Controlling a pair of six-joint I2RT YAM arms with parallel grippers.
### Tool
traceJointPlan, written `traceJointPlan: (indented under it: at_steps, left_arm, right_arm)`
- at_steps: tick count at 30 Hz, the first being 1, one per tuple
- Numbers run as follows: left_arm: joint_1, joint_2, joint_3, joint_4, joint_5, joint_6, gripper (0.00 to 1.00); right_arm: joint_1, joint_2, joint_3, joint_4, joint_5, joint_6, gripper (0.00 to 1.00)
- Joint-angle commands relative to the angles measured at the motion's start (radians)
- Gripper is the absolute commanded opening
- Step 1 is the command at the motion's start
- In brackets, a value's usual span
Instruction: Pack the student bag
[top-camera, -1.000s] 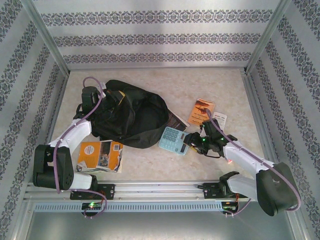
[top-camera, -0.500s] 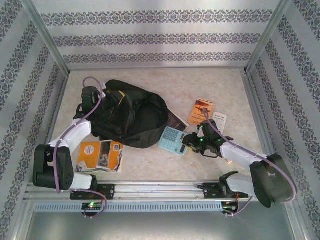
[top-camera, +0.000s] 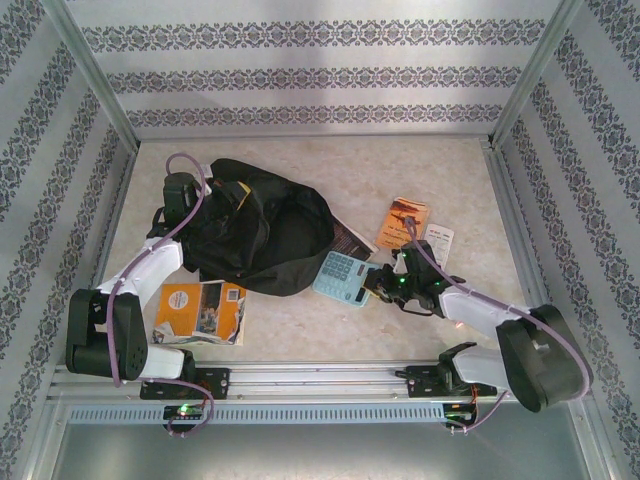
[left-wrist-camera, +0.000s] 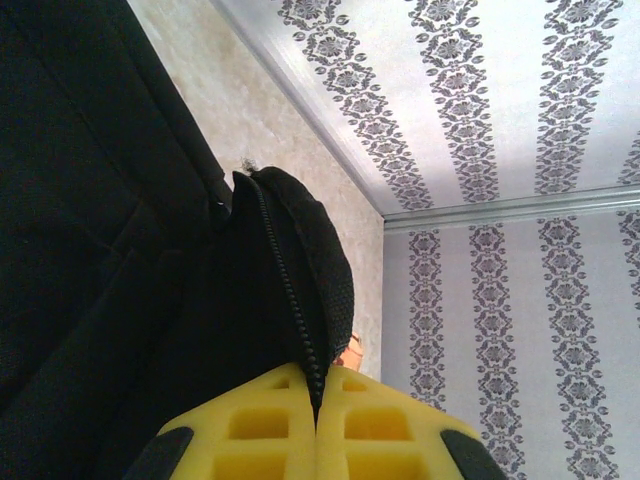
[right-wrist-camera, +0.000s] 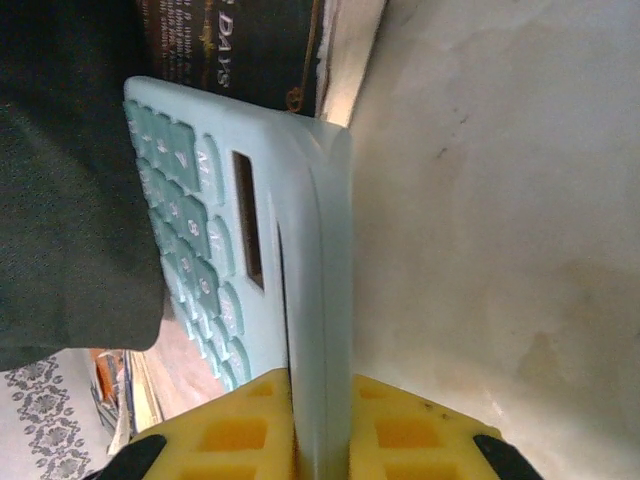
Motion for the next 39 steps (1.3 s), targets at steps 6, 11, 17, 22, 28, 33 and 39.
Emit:
traceJointPlan:
  at_steps: [6, 11, 17, 22, 28, 33, 39]
  left_arm:
    - [0.003, -0.054, 0.141, -0.149, 0.029, 0.107, 0.0]
    - [-0.006, -0.092, 0.197, -0.212, 0.031, 0.105, 0.0]
    - [-0.008, -0.118, 0.293, -0.32, 0.046, 0.134, 0.0]
    - [-0.013, -0.124, 0.35, -0.371, 0.052, 0.138, 0.0]
    - [-0.019, -0.129, 0.393, -0.395, 0.056, 0.136, 0.0]
    - [-0.031, -0.141, 0.422, -0.404, 0.063, 0.127, 0.0]
    - [-0.045, -0.135, 0.453, -0.417, 0.064, 0.13, 0.0]
  right_arm:
    - [-0.029, -0.277, 0.144, -0.464, 0.119, -0.103, 0.09]
    - [-0.047, -0.358, 0.338, -0.611, 0.124, -0.168, 0.1]
    - [-0.02, -0.273, 0.562, -0.632, 0.065, -0.184, 0.1]
    - [0.095, -0.102, 0.697, -0.581, 0.054, -0.151, 0.1]
    - [0.2, 0.158, 0.859, -0.627, 0.14, -0.086, 0.08]
    - [0.23, 0.341, 0.951, -0.555, 0.105, -0.035, 0.09]
    - [0.312, 0.589, 1.181, -0.531, 0.073, 0.003, 0.14]
